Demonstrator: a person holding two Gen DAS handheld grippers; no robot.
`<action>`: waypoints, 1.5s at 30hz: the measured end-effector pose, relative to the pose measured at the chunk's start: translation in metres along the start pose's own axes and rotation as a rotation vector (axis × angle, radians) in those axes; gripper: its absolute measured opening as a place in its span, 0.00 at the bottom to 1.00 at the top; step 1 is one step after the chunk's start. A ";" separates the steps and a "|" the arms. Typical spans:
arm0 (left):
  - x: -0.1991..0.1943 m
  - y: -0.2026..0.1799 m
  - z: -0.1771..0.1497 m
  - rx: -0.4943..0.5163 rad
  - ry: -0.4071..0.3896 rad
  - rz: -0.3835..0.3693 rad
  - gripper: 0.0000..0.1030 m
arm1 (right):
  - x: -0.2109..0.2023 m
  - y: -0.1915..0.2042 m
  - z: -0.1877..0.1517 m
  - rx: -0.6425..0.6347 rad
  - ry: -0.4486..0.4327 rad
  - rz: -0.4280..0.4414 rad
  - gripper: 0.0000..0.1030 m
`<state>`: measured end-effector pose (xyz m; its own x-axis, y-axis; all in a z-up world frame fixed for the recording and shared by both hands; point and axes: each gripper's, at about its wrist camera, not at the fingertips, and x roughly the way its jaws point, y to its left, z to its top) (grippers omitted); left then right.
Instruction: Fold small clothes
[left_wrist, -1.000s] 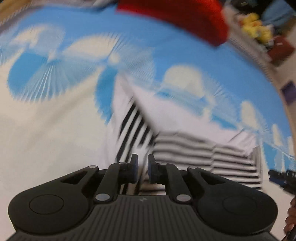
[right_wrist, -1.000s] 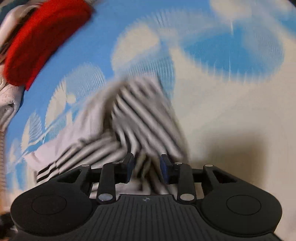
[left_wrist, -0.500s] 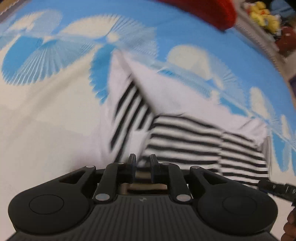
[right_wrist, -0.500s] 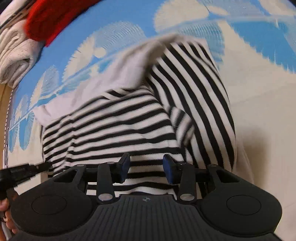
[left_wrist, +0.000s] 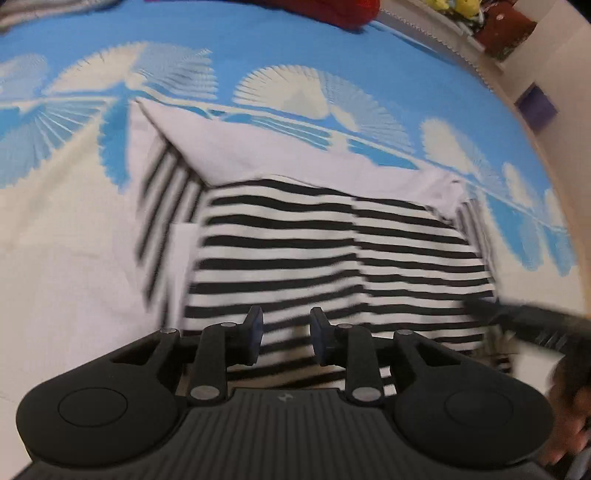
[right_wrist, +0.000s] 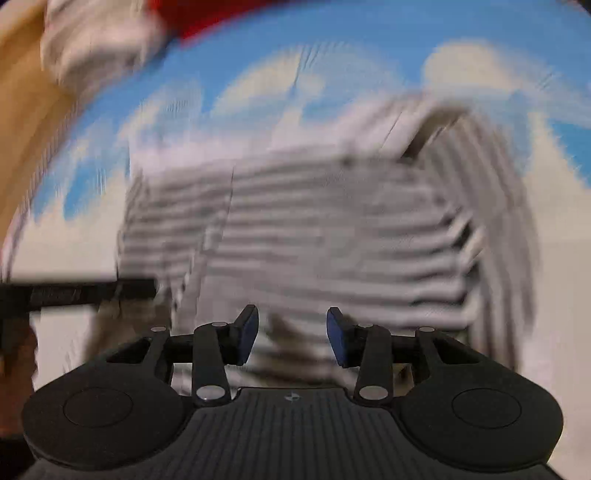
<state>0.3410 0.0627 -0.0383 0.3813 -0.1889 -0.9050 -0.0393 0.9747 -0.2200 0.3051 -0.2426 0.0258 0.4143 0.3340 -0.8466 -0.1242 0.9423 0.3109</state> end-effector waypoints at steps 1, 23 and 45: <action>0.010 0.004 -0.004 0.001 0.026 0.071 0.33 | -0.002 -0.006 -0.003 -0.011 -0.035 -0.063 0.43; -0.150 -0.045 -0.262 0.364 -0.380 0.126 0.59 | -0.163 -0.008 -0.181 0.068 -0.259 -0.196 0.47; -0.123 0.104 -0.248 -0.412 -0.160 -0.027 0.48 | -0.138 -0.075 -0.242 0.253 -0.184 -0.215 0.59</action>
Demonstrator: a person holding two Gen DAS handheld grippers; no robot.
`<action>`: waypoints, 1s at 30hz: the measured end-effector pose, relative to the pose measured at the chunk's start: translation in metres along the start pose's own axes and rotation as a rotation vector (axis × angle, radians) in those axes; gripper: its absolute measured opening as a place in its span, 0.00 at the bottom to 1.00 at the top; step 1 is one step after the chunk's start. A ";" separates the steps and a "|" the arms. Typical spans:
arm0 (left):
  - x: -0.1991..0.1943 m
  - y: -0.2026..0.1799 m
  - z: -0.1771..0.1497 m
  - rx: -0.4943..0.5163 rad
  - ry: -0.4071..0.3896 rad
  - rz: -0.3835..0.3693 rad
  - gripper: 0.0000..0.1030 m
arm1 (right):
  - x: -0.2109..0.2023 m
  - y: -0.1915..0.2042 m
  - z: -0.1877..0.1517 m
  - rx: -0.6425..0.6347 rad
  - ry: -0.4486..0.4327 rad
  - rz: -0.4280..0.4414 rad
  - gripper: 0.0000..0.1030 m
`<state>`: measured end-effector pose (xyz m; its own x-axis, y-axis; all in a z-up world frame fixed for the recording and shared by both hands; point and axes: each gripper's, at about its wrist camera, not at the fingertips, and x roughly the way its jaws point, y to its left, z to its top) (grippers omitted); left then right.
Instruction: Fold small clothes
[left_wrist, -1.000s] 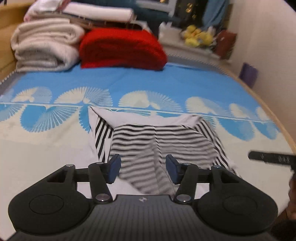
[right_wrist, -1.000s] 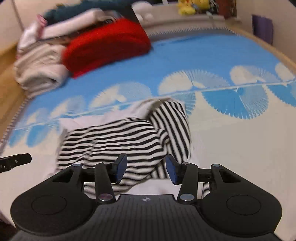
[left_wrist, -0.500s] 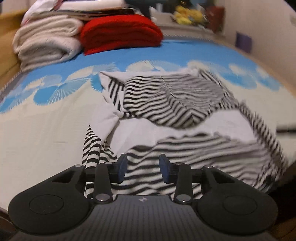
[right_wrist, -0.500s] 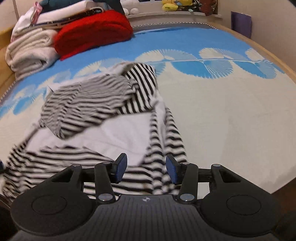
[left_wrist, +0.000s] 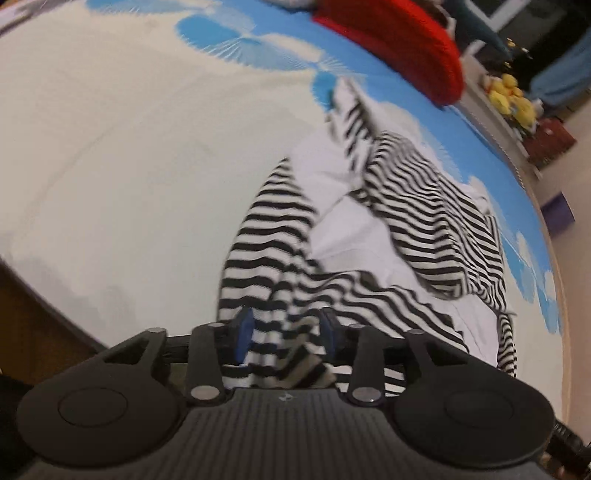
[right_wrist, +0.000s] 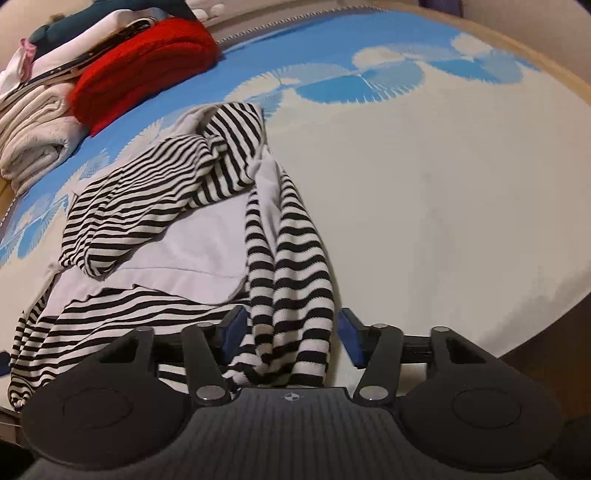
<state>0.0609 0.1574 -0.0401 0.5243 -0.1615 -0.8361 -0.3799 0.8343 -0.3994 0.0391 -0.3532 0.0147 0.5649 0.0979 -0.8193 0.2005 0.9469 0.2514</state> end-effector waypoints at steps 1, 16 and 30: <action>0.002 0.004 0.001 -0.020 0.013 -0.003 0.55 | 0.002 -0.002 0.000 0.005 0.010 -0.002 0.60; 0.029 -0.001 -0.017 0.029 0.108 0.104 0.49 | 0.033 0.001 -0.008 0.003 0.121 -0.048 0.58; 0.024 -0.006 -0.026 0.056 0.128 0.095 0.36 | 0.026 0.003 -0.012 -0.023 0.137 -0.011 0.35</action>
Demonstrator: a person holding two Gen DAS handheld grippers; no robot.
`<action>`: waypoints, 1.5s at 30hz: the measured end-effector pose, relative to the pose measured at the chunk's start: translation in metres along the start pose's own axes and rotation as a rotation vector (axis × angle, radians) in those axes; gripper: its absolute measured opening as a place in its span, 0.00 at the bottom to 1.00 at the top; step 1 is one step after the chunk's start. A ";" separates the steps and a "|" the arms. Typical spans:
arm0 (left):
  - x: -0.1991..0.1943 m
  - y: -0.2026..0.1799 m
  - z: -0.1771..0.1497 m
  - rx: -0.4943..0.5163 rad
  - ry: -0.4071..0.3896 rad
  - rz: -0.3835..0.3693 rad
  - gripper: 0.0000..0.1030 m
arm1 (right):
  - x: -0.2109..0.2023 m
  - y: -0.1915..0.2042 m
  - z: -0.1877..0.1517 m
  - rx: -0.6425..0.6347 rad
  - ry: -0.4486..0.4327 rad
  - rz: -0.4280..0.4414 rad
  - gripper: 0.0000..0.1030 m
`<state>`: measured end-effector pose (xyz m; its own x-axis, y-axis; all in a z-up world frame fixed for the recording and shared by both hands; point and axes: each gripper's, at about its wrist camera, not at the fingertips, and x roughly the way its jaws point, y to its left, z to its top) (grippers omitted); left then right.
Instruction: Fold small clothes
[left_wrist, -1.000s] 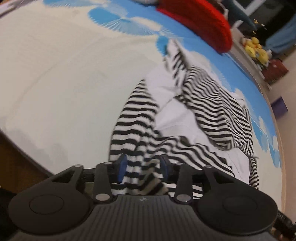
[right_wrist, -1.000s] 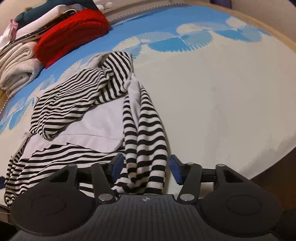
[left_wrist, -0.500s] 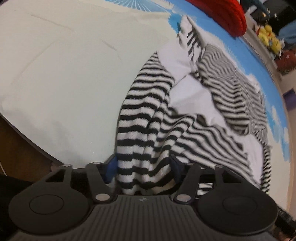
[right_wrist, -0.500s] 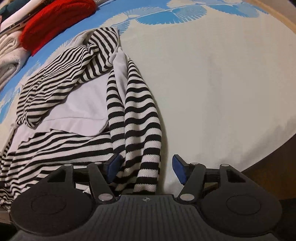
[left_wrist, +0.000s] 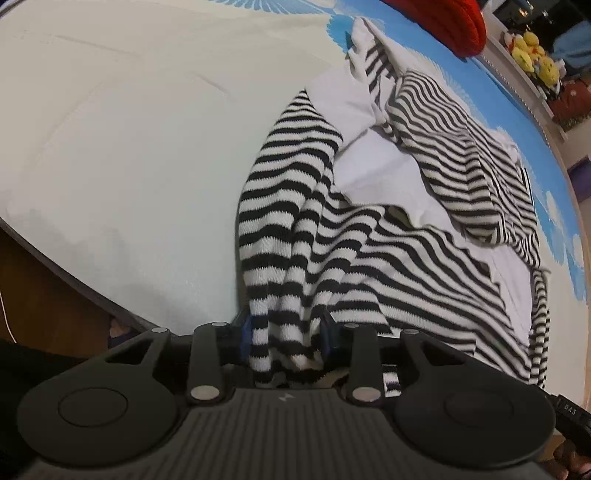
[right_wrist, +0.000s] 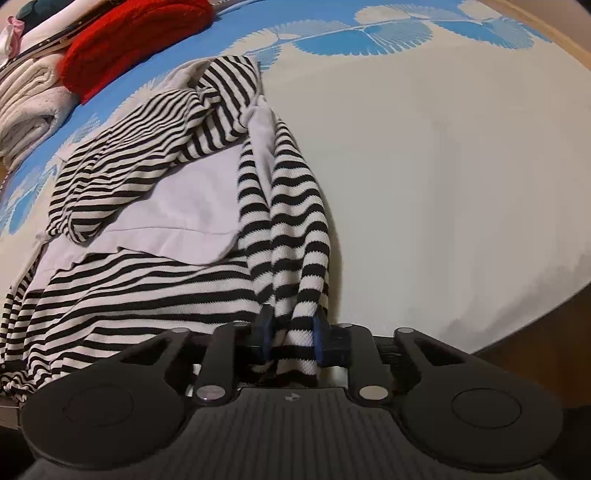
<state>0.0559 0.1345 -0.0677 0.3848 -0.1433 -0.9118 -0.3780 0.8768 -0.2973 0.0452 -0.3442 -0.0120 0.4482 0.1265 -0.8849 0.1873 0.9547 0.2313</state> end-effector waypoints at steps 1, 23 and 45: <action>0.000 -0.001 -0.001 0.013 0.000 0.002 0.36 | 0.002 0.000 -0.001 -0.008 0.015 -0.003 0.37; 0.003 -0.009 -0.003 0.091 0.000 0.024 0.21 | 0.004 0.002 -0.002 -0.064 0.029 -0.002 0.25; -0.076 -0.057 0.002 0.307 -0.213 -0.045 0.08 | -0.089 -0.018 0.029 0.002 -0.285 0.178 0.07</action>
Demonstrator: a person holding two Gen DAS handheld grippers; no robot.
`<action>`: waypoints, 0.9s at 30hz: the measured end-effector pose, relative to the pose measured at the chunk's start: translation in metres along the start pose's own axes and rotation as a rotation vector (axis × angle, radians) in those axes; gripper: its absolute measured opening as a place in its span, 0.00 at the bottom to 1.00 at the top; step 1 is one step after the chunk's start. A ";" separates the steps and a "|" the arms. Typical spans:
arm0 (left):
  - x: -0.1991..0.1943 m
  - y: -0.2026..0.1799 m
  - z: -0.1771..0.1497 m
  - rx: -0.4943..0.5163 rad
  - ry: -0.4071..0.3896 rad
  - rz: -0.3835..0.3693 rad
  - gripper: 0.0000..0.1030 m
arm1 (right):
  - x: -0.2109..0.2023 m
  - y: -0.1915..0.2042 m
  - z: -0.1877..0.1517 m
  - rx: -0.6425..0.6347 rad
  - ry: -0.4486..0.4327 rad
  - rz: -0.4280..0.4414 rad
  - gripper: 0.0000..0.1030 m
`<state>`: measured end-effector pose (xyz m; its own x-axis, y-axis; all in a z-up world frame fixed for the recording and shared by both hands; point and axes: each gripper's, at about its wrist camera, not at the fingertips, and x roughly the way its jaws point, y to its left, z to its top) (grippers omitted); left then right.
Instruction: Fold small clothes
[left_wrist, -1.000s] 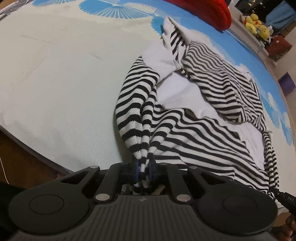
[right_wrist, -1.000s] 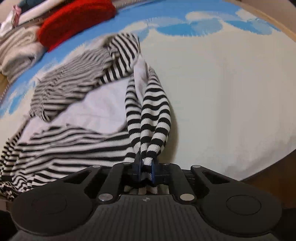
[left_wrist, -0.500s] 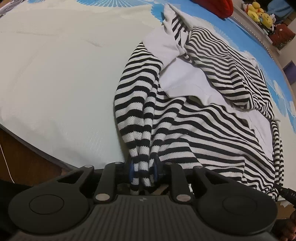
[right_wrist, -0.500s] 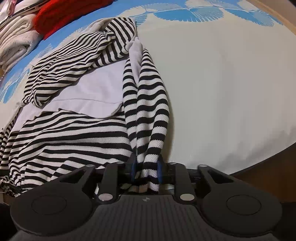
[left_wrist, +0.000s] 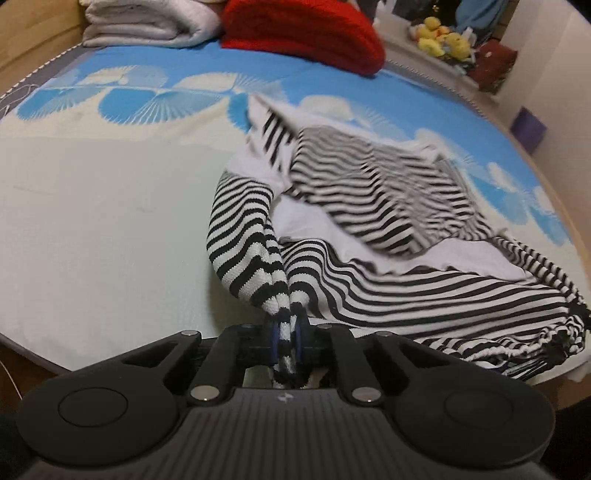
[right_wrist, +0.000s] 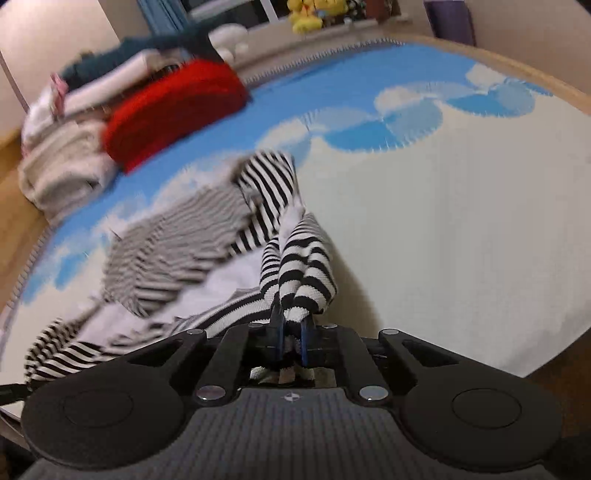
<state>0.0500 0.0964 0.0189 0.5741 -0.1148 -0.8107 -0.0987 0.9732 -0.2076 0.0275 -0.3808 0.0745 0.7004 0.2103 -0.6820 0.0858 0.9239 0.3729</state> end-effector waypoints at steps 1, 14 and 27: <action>-0.008 -0.001 0.004 -0.001 0.006 -0.013 0.08 | -0.009 -0.002 0.005 0.011 -0.005 0.013 0.07; -0.091 0.025 0.012 -0.062 0.108 -0.265 0.08 | -0.119 -0.032 0.011 0.184 0.019 0.150 0.07; 0.125 0.094 0.161 -0.479 0.178 -0.231 0.35 | 0.119 -0.019 0.140 0.228 0.109 0.026 0.17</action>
<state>0.2441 0.2054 -0.0139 0.4827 -0.3869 -0.7857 -0.3686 0.7241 -0.5830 0.2086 -0.4183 0.0747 0.6251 0.2776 -0.7295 0.2351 0.8242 0.5151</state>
